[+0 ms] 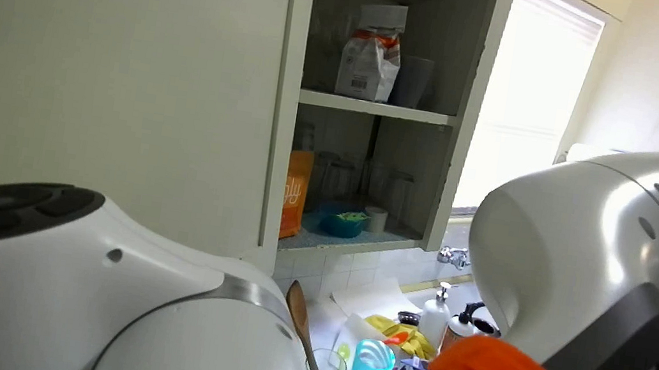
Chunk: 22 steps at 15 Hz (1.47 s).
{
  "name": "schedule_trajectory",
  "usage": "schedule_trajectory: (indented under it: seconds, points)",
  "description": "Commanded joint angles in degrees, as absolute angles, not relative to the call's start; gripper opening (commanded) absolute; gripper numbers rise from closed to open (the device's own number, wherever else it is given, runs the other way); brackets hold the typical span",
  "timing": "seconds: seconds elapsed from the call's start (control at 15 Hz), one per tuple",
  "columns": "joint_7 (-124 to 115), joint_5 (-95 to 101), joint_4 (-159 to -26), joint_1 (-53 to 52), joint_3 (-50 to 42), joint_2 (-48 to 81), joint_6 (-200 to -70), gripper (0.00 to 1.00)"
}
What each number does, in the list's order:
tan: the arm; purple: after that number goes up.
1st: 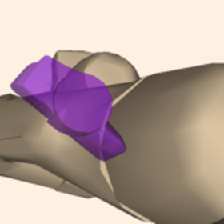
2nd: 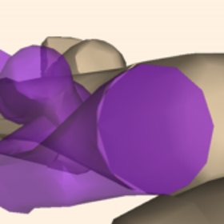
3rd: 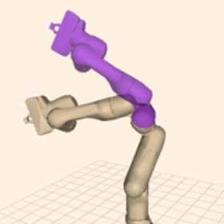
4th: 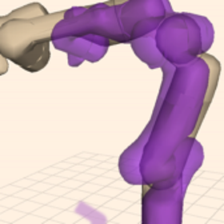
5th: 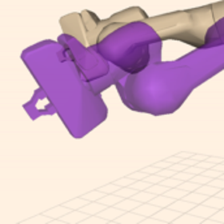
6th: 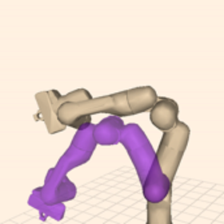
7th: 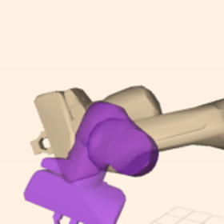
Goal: Close the microwave door.
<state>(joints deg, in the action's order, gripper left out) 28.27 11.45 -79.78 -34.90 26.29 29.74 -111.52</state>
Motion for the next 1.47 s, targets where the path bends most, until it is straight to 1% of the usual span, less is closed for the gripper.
schedule_trajectory:
  seconds: [0.0, 0.6, 1.4]
  points:
    - [27.1, 11.3, -81.9, -35.8, 25.0, 29.1, -112.6, 0.00]
    - [20.9, 10.7, -86.3, -36.0, 24.7, 25.7, -110.6, 0.00]
    - [-0.5, 12.3, -96.7, -35.9, 21.5, 18.7, -108.8, 0.00]
